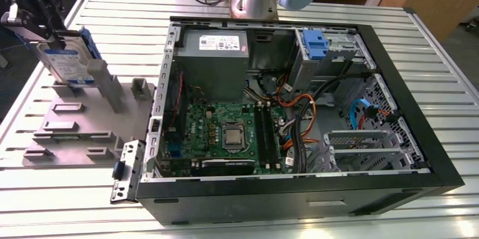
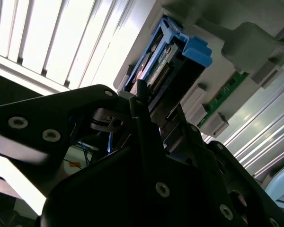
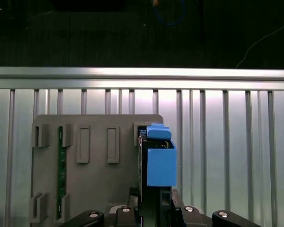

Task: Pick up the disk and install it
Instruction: 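Pick up the disk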

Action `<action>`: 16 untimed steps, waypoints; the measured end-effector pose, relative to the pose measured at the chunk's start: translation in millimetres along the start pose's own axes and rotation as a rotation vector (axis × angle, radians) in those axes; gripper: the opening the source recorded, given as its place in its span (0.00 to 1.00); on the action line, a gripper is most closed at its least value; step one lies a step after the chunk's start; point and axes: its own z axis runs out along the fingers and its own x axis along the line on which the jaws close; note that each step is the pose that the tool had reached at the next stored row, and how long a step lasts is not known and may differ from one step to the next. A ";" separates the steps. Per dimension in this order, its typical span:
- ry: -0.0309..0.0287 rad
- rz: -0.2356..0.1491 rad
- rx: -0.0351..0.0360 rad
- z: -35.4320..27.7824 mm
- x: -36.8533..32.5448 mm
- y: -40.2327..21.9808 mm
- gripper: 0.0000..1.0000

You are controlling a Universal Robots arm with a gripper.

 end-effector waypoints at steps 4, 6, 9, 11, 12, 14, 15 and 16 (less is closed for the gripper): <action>-0.0001 0.000 0.0003 -2.0 -0.1 0.1 0.35; -0.0001 0.000 0.0002 -2.6 -0.1 0.1 0.35; -0.0001 0.000 0.0003 -3.8 -0.1 0.1 0.35; -0.0001 0.000 0.0002 -4.4 -0.2 0.2 0.35; -0.0001 0.000 0.0002 -4.7 -0.2 0.2 0.35; -0.0002 0.000 0.0003 -4.9 -0.2 0.2 0.35; -0.0001 0.000 0.0003 -5.0 -0.2 0.2 0.35; -0.0001 0.000 0.0002 -5.2 -0.2 0.2 0.35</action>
